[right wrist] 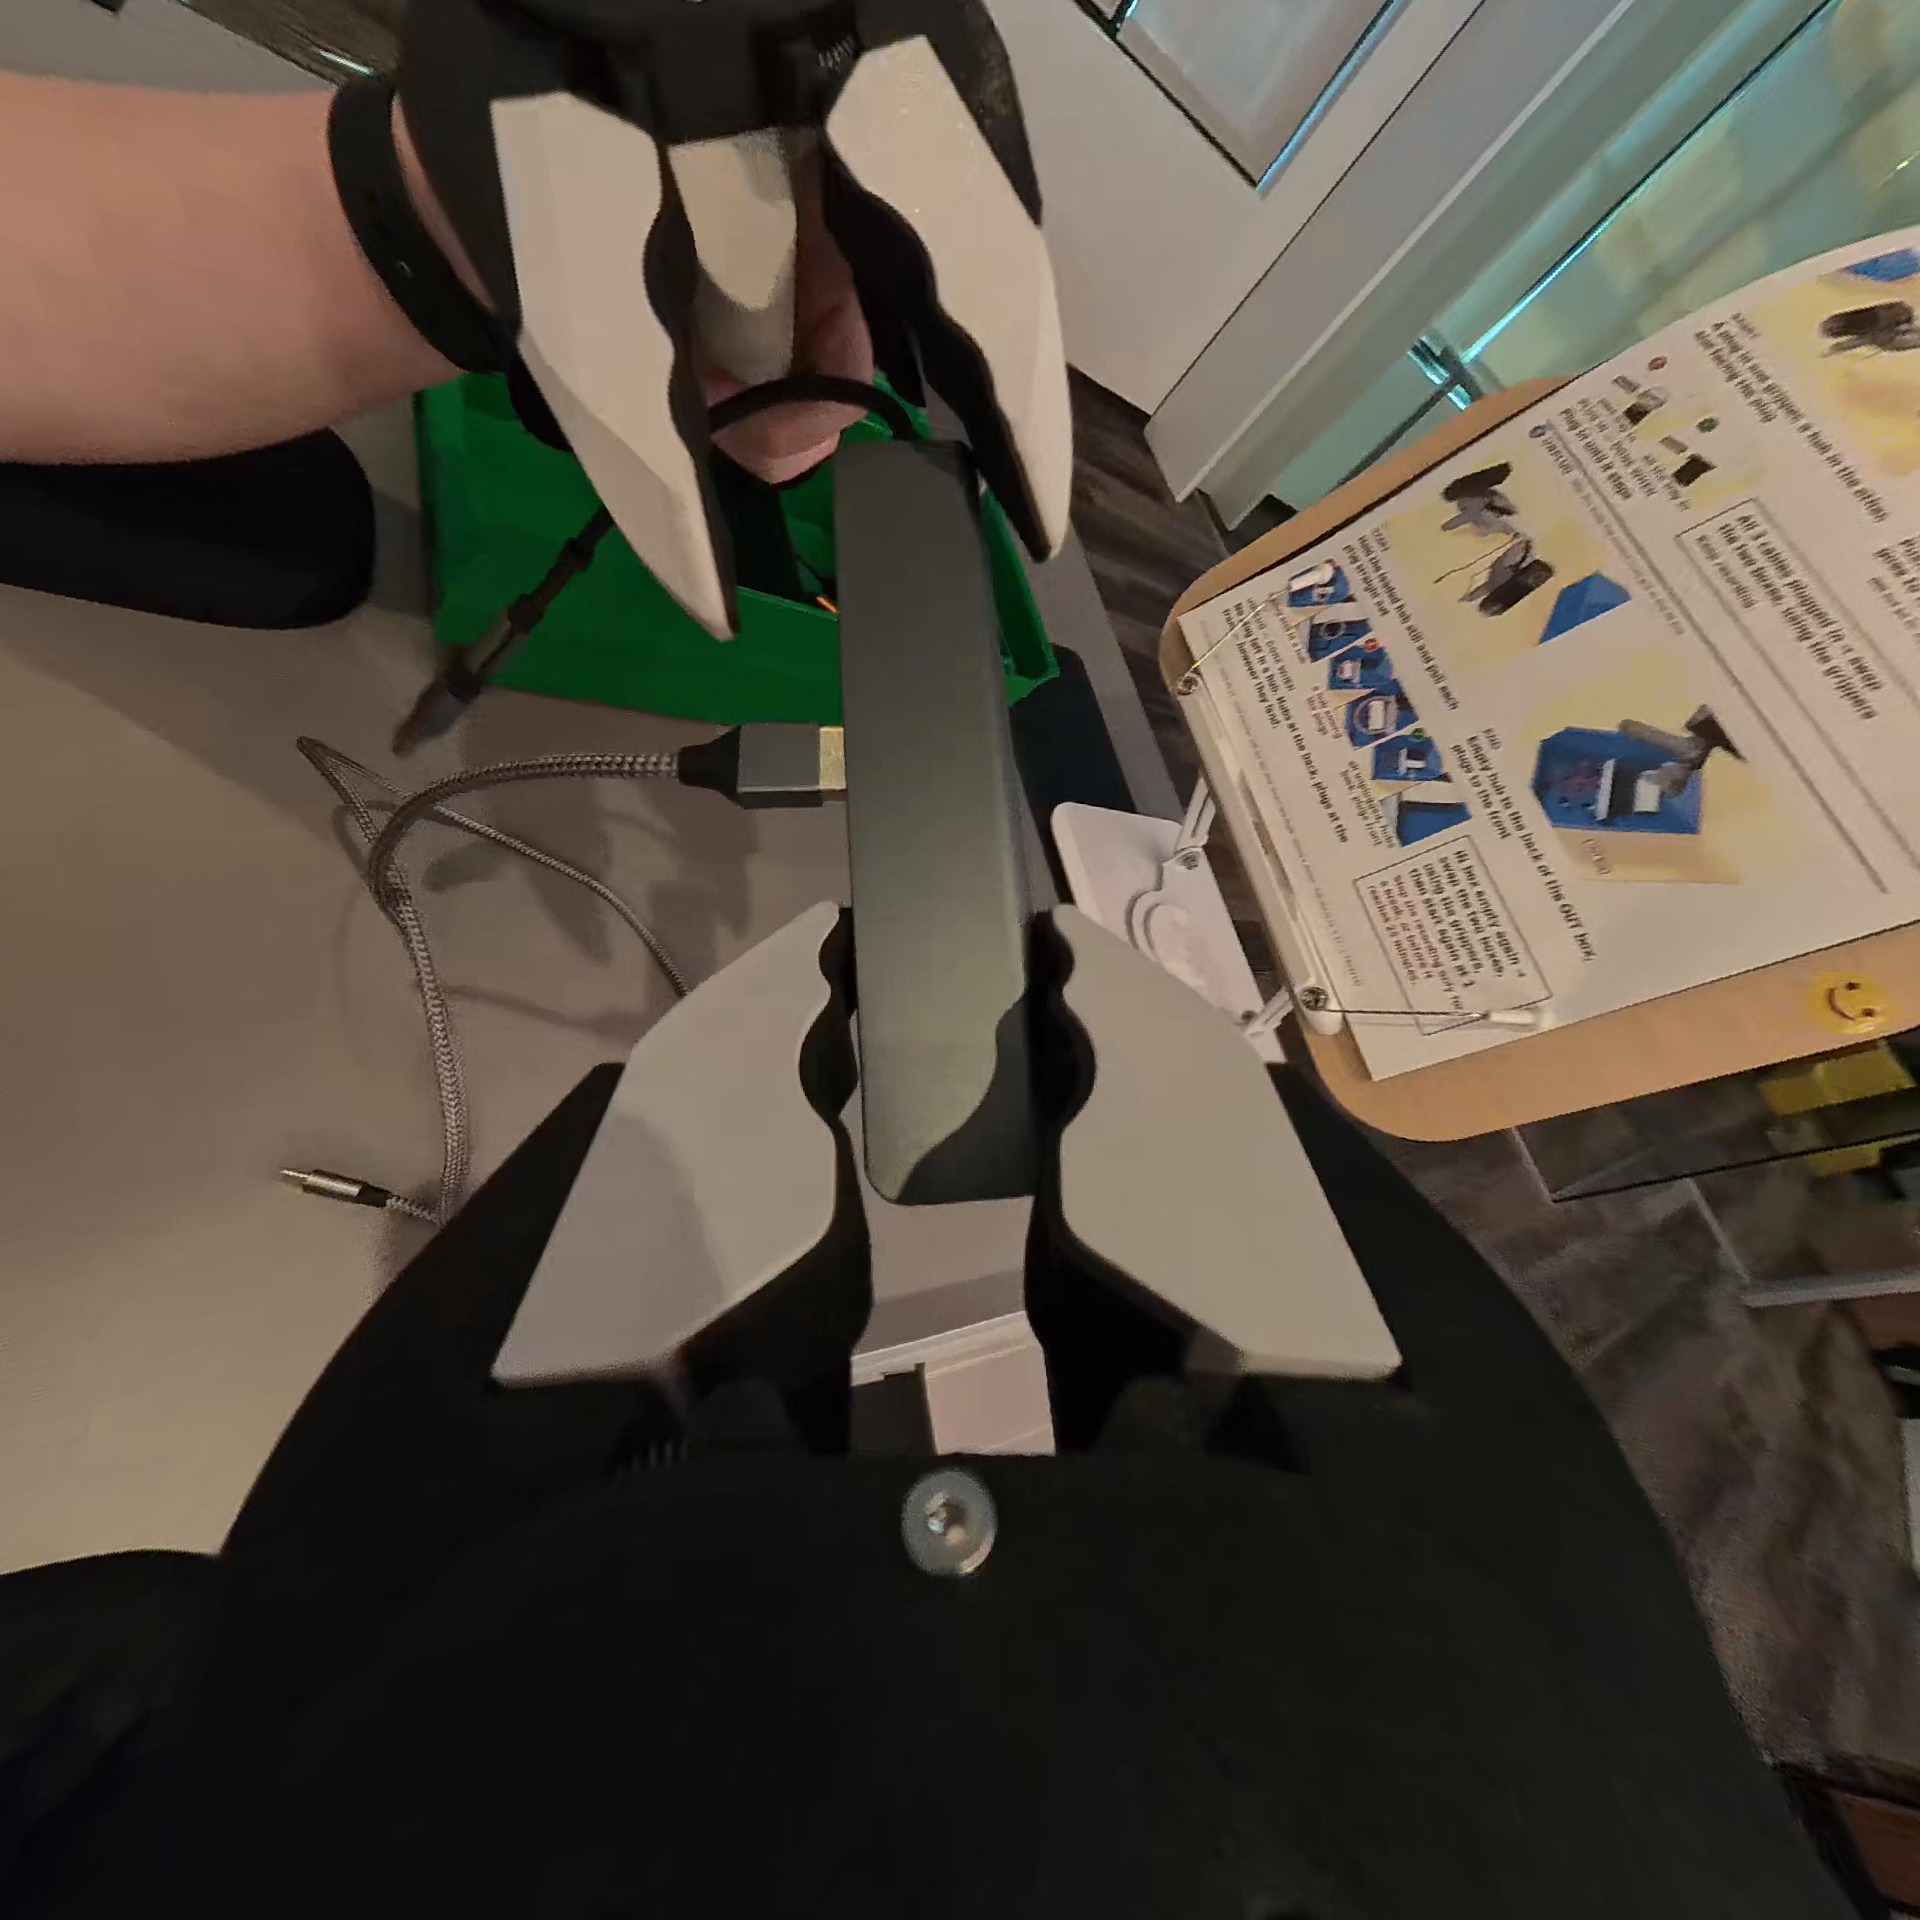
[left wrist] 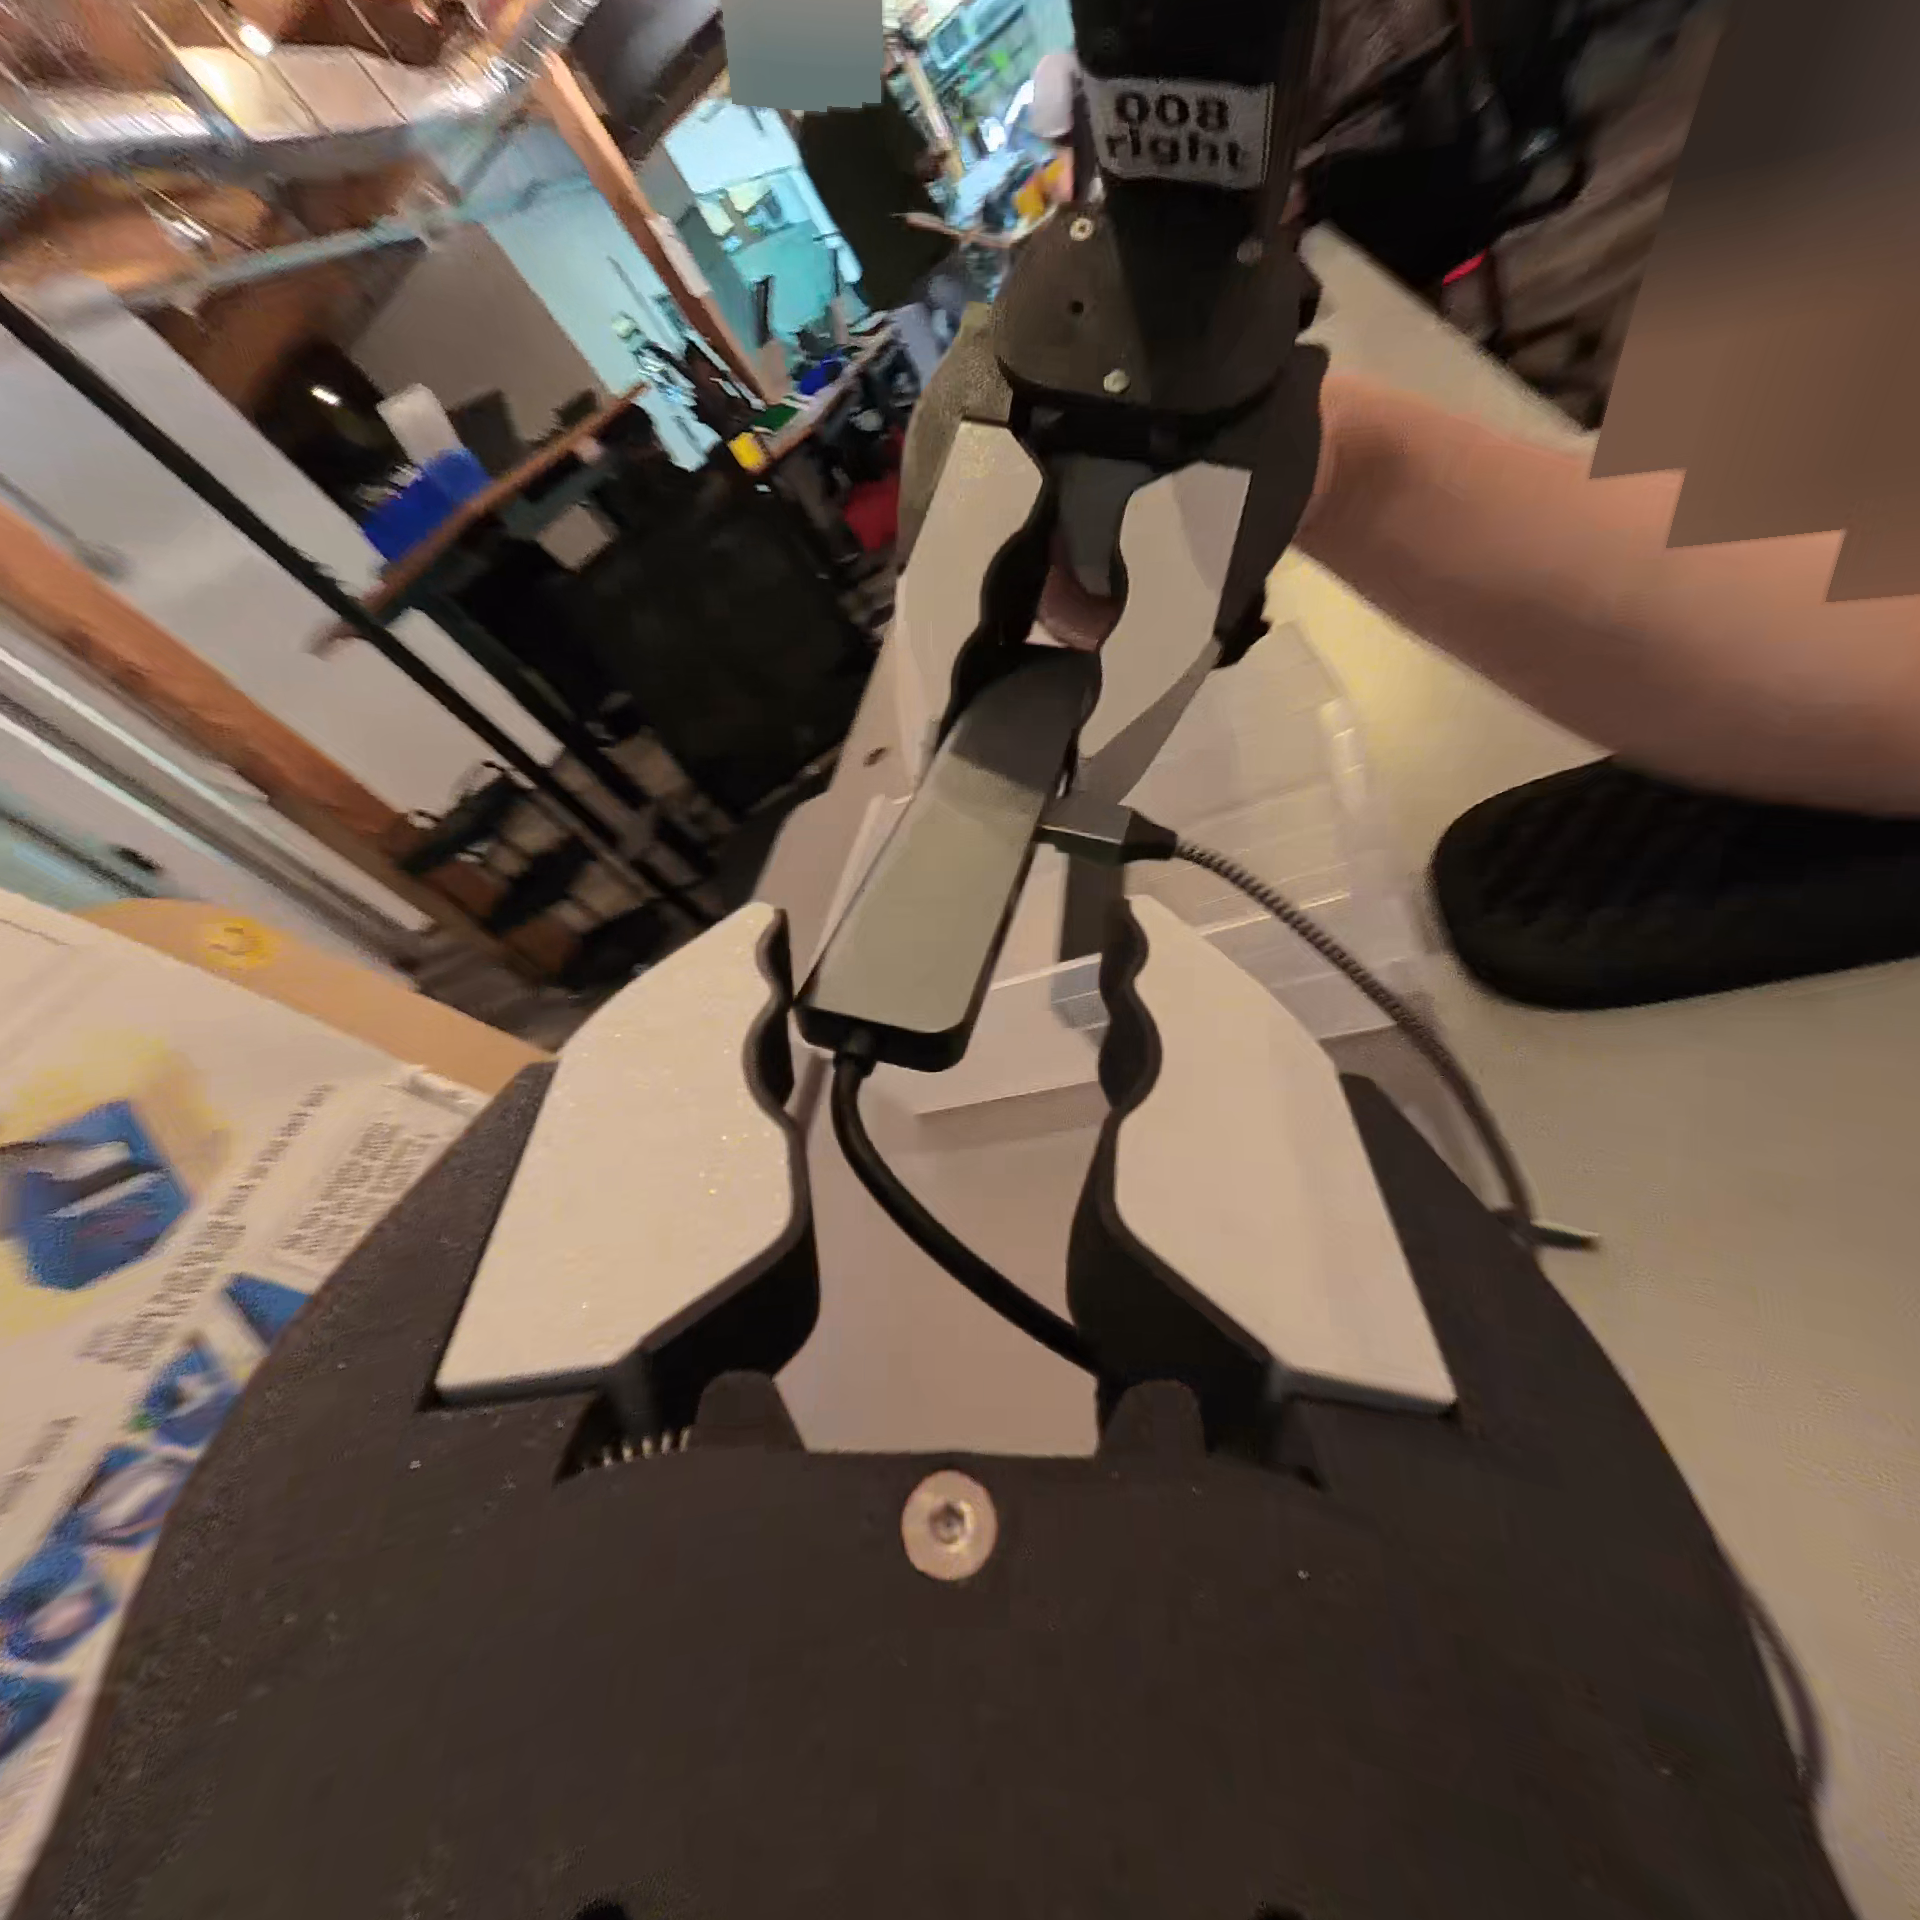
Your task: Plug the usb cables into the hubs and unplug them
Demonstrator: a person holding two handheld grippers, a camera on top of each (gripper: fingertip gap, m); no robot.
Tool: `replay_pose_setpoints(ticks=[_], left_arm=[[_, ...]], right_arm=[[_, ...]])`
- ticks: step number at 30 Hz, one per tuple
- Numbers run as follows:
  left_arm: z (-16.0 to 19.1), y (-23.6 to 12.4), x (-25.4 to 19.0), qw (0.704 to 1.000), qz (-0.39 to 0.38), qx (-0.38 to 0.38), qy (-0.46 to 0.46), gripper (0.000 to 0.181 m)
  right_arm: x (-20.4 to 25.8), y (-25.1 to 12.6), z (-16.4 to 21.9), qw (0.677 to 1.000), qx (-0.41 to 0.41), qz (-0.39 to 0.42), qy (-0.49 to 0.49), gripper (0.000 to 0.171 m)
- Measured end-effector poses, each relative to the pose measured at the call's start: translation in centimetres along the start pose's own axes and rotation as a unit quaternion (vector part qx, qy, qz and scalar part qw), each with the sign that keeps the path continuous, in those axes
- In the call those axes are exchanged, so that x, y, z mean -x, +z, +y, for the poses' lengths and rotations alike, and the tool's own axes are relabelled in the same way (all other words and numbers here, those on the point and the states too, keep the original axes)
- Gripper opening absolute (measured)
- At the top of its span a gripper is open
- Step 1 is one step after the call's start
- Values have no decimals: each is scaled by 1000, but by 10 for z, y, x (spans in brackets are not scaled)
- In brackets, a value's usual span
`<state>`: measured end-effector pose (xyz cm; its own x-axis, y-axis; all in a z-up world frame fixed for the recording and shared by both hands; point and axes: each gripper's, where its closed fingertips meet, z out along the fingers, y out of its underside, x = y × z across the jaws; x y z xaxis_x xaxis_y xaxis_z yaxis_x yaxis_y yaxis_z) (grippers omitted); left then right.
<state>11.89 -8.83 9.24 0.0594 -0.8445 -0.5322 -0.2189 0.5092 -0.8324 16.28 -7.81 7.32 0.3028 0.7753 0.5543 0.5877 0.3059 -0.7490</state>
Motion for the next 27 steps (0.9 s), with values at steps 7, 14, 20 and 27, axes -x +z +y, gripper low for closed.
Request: replay_pose_setpoints(ticks=[7,14,20,27], left_arm=[[22,6,4,999,-7,49,1,52],[18,5,-7,999,37,30,-19,42],[26,12,-6,998,34,36,-26,39],[27,17,-13,997,58,44,-36,36]], right_arm=[[3,6,9,1000,-4,-23,11,32],[8,9,4,999,-24,-34,-12,32],[9,10,8,999,-27,-41,-12,32],[13,9,9,997,-39,-59,-8,33]])
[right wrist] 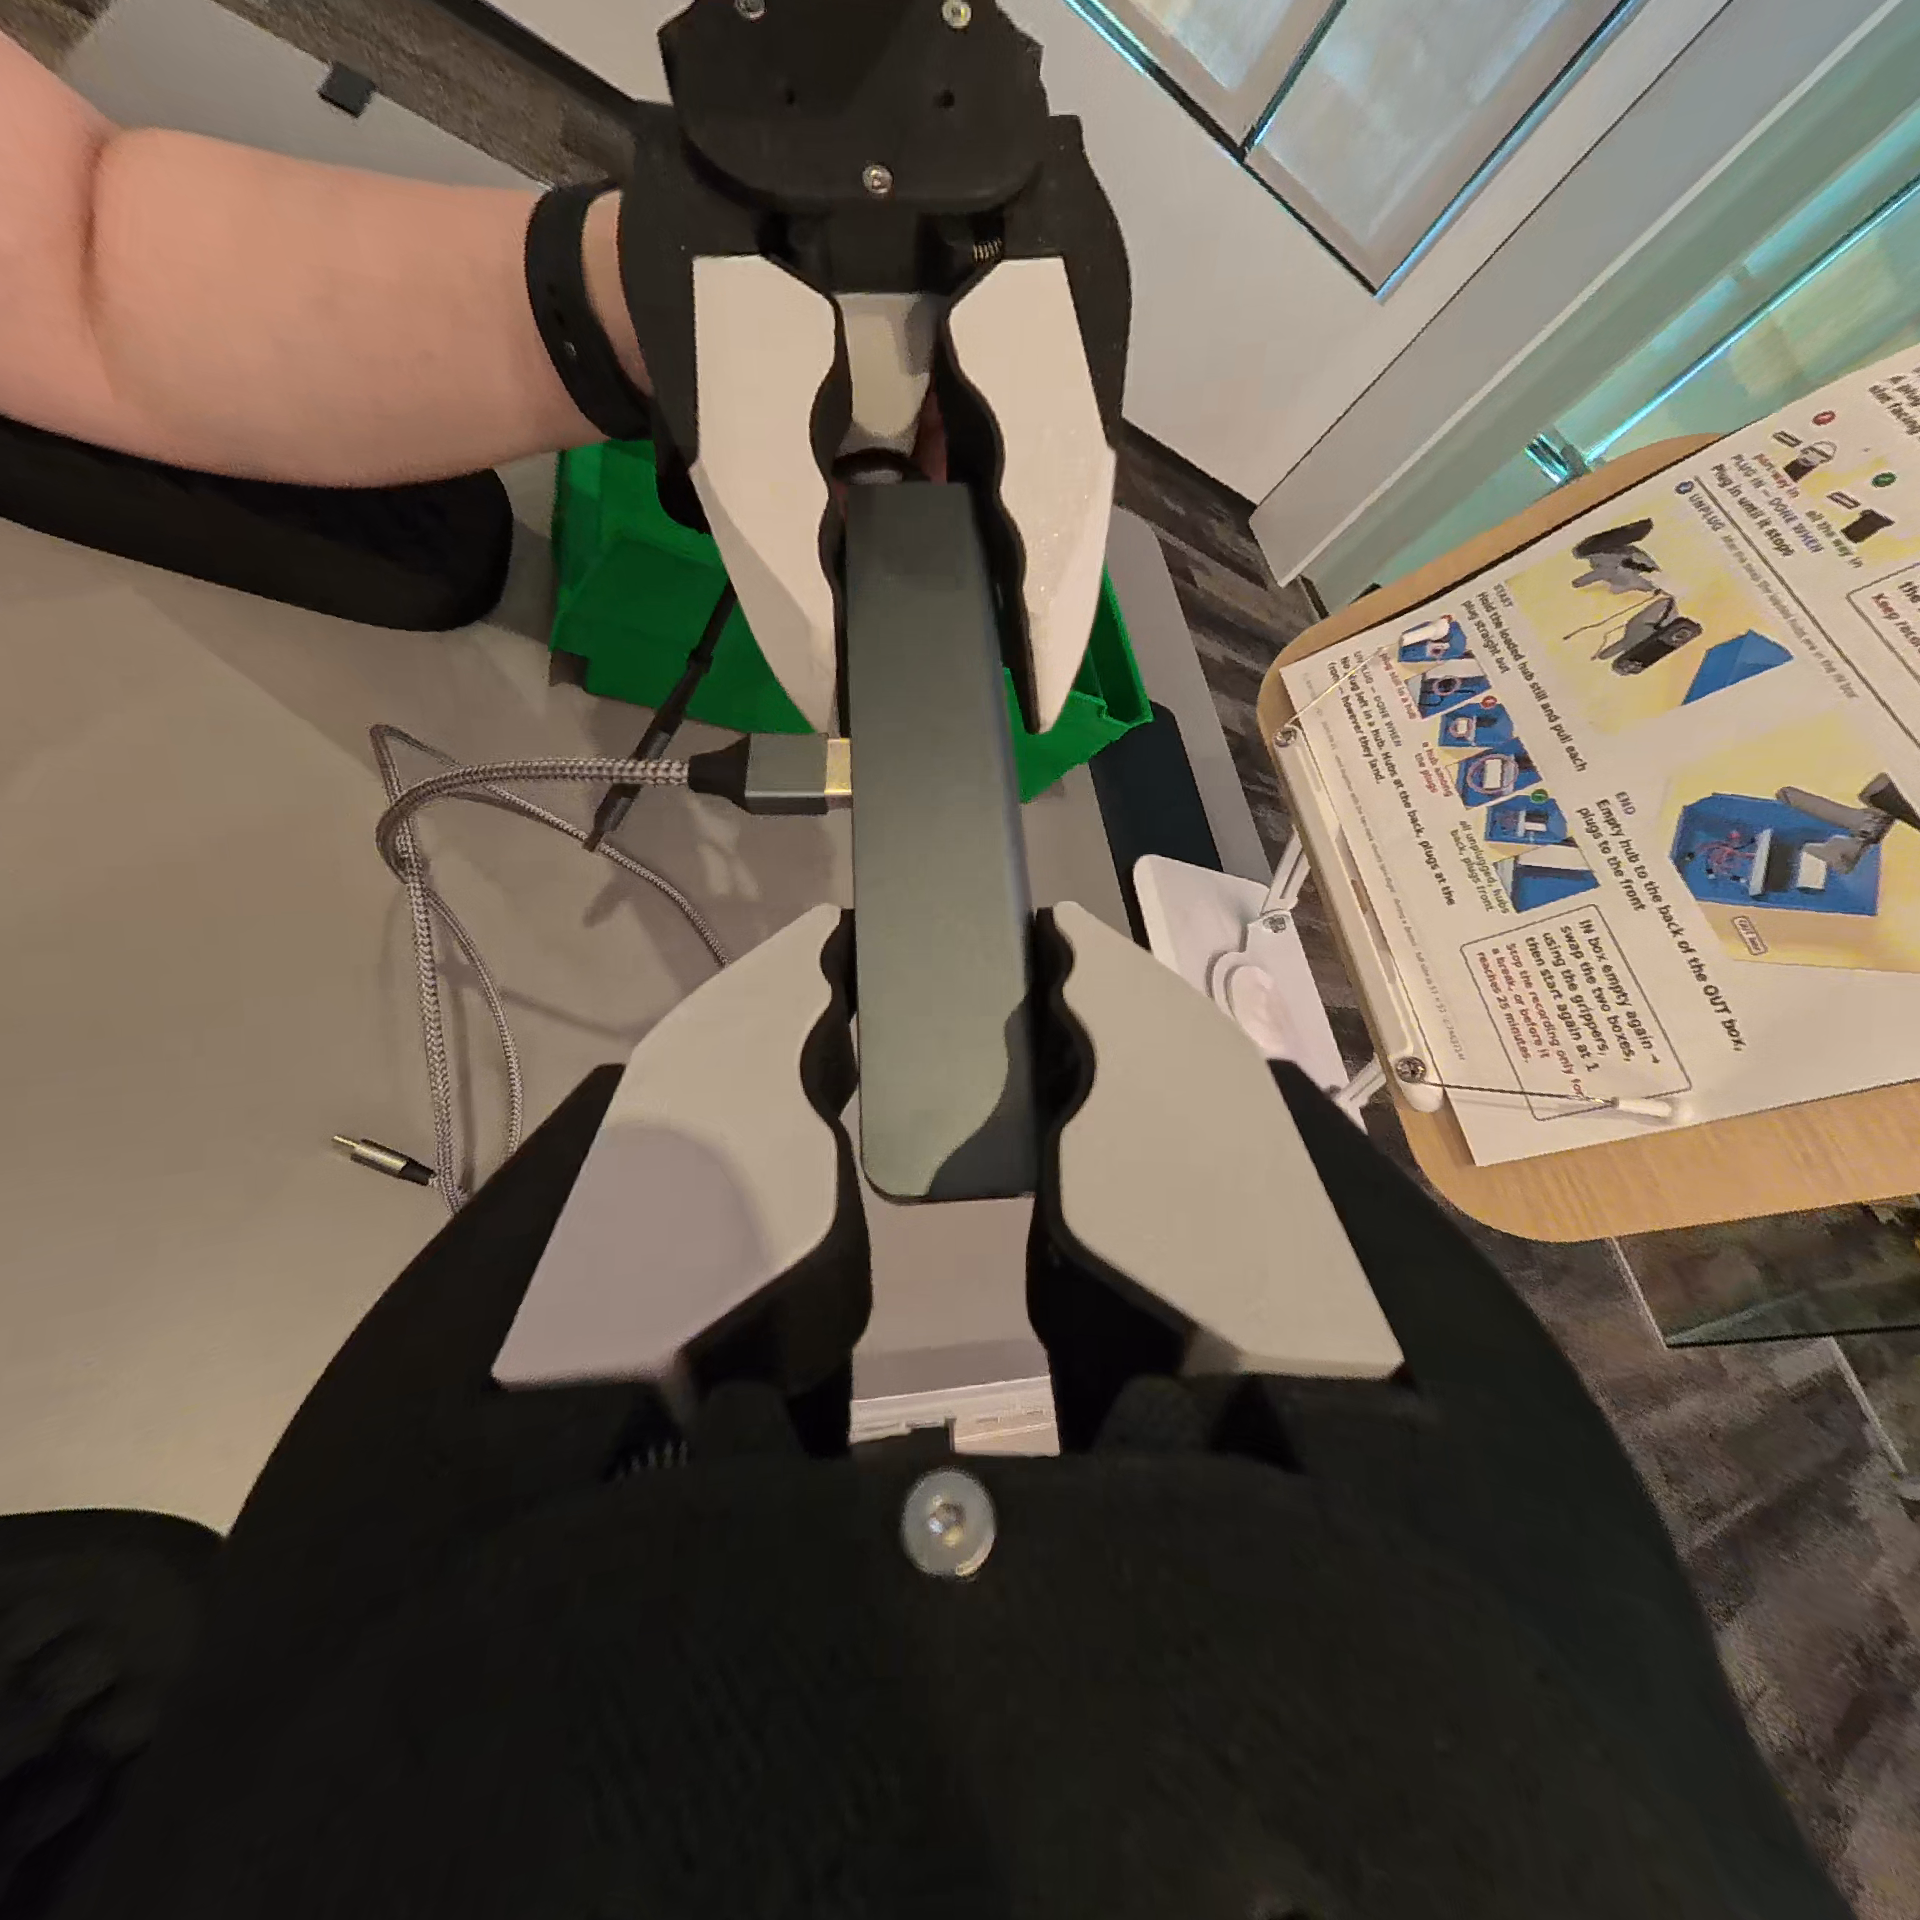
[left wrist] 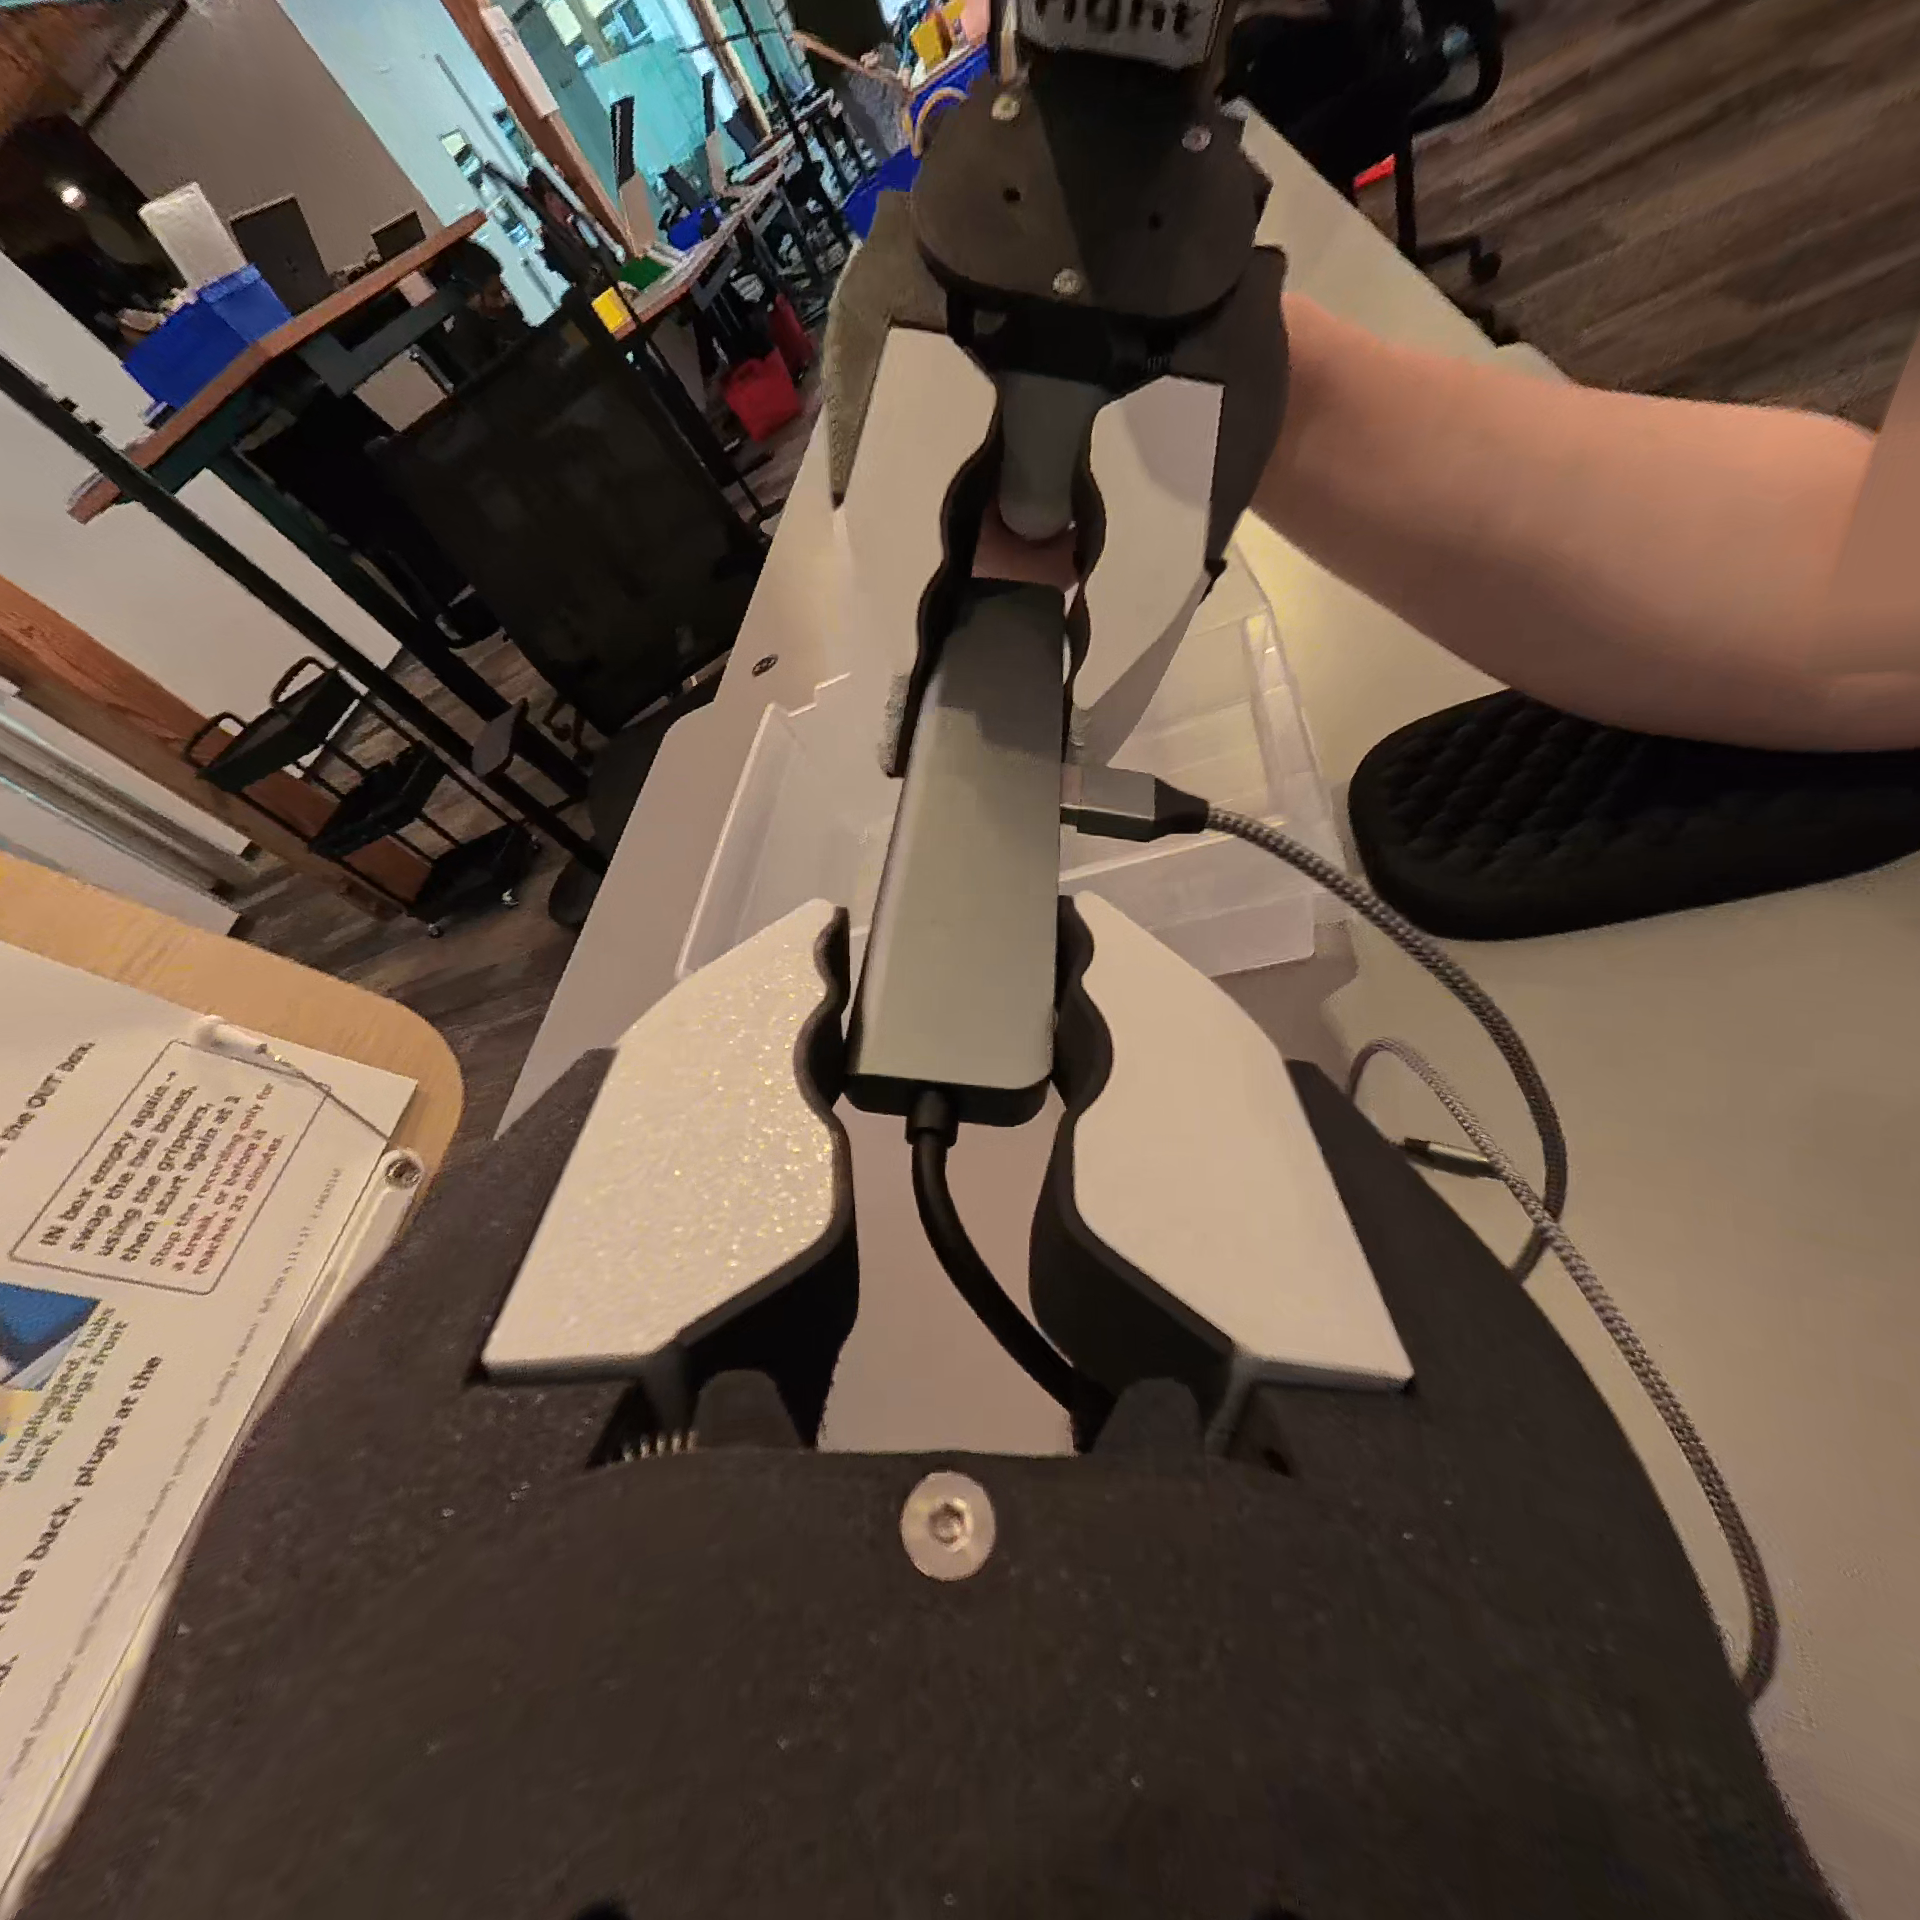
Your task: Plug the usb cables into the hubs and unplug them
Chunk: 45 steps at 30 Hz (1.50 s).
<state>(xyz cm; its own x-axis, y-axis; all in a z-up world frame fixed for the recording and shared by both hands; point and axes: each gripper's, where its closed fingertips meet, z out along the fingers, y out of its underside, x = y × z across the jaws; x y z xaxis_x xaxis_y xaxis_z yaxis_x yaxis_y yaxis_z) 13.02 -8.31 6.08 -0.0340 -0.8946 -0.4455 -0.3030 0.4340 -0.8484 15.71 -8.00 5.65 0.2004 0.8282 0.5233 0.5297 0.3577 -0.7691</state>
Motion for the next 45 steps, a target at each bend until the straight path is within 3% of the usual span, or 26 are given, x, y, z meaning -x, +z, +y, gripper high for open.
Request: replay_pose_setpoints(ticks=[8,12,14,16,18,19,22,24,28,32,36,45], left_arm=[[-9,-2,5,999,-1,-5,-38,36],[-16,-13,30,995,-67,-33,-72,36],[-19,-25,50,986,-120,-54,-105,36],[-24,-41,67,972,-166,-88,-145,36],[-26,-54,78,958,-195,-115,-176,36],[-26,-59,83,952,-211,-120,-185,36],[-21,-67,93,942,-276,-103,-159,35],[-17,-66,96,937,-313,-75,-137,36],[-15,-56,92,932,-333,-58,-127,36],[-18,-44,84,935,-326,-54,-124,36],[-20,-39,80,938,-323,-48,-116,36],[-16,-34,79,941,-310,-43,-130,36]], right_arm=[[-8,-2,-5,999,-33,19,4,34],[-46,-13,-20,984,-84,155,-22,45],[-72,-28,-30,957,-102,267,-47,45],[-89,-45,-41,917,-118,374,-73,36],[-92,-49,-50,891,-134,426,-77,20],[-94,-45,-53,887,-142,437,-52,20],[-84,-22,-76,889,-246,370,108,31],[-78,-7,-83,880,-269,351,175,35],[-76,9,-73,880,-204,401,152,37],[-77,23,-57,890,-157,394,167,34],[-76,20,-59,885,-177,404,149,19],[-74,21,-57,886,-154,422,116,15]])
